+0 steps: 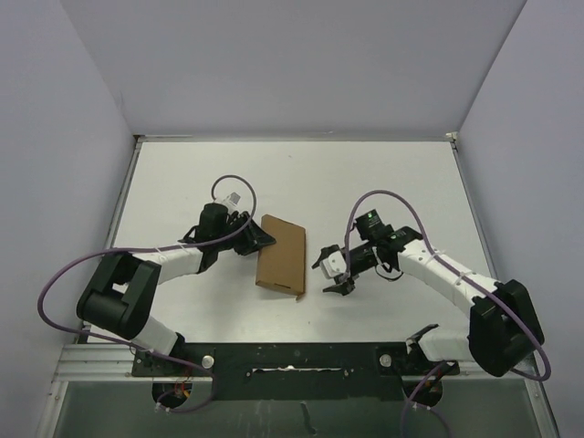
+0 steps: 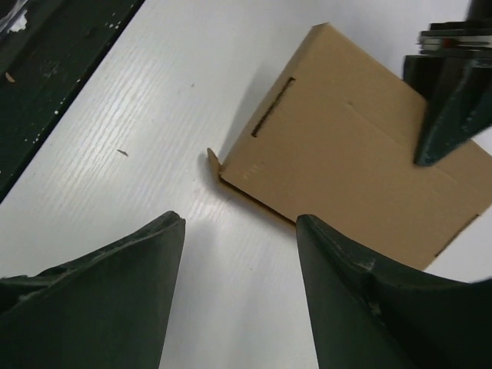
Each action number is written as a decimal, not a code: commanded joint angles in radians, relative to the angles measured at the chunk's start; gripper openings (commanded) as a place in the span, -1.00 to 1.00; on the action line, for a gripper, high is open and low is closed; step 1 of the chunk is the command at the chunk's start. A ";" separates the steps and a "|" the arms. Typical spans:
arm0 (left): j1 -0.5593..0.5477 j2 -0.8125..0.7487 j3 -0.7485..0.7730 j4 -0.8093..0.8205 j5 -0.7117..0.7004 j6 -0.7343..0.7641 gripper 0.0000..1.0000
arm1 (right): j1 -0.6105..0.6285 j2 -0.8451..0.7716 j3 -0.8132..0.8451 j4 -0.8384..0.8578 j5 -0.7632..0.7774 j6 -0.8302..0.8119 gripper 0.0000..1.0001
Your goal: Fold the paper box
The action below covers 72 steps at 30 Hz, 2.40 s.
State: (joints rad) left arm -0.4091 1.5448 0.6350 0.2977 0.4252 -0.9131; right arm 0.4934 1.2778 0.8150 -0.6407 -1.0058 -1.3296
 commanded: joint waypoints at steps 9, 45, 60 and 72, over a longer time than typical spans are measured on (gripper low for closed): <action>0.077 -0.041 -0.081 0.129 0.001 0.005 -1.00 | 0.273 0.106 -0.070 0.180 0.303 -0.108 -0.24; 0.088 0.001 -0.064 0.129 0.044 0.011 -1.00 | 0.452 0.214 -0.033 0.410 0.586 0.065 -0.57; 0.087 0.020 -0.073 0.154 0.059 0.008 -1.00 | 0.472 0.249 -0.032 0.428 0.656 0.058 -0.80; 0.110 0.070 -0.068 0.189 0.116 0.004 -1.00 | 0.472 0.231 -0.042 0.453 0.667 0.058 -0.80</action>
State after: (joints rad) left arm -0.3054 1.5761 0.5579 0.4614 0.5117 -0.9375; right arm 0.9638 1.5322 0.7498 -0.2558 -0.3759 -1.2739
